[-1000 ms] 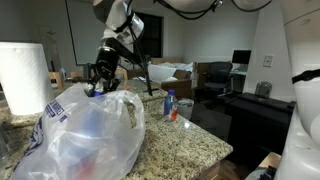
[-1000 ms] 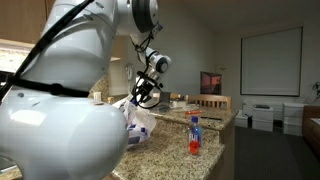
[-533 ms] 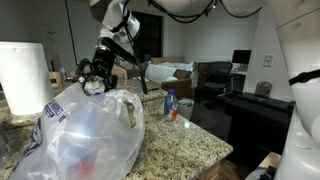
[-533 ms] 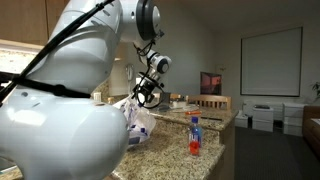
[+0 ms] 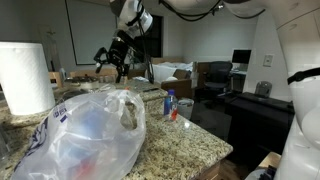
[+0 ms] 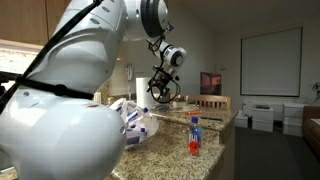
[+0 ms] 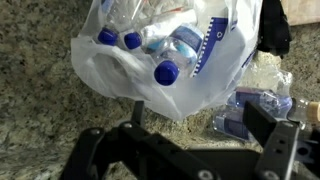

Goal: Put the plastic bottles into the plastic bag

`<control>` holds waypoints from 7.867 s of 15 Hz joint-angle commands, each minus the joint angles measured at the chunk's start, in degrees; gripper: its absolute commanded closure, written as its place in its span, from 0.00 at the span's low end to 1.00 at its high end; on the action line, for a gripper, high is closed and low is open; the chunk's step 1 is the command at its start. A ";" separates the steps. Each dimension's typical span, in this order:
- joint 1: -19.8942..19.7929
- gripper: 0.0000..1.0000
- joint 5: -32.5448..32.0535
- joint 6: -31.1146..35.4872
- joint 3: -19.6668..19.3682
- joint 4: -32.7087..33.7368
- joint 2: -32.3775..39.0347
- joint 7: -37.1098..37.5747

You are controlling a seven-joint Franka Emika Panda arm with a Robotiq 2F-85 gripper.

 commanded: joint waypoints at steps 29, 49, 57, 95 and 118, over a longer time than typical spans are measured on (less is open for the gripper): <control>-1.52 0.00 -1.79 -11.44 -1.60 10.53 7.07 3.74; -6.80 0.00 -27.69 30.24 -14.70 -34.31 -20.88 32.08; -7.32 0.00 -38.37 24.53 -9.03 -43.14 -30.12 42.19; -7.07 0.87 -3.68 21.12 -10.91 -34.26 -28.26 10.89; -1.97 0.87 9.75 -20.66 -3.60 -7.87 -1.29 0.27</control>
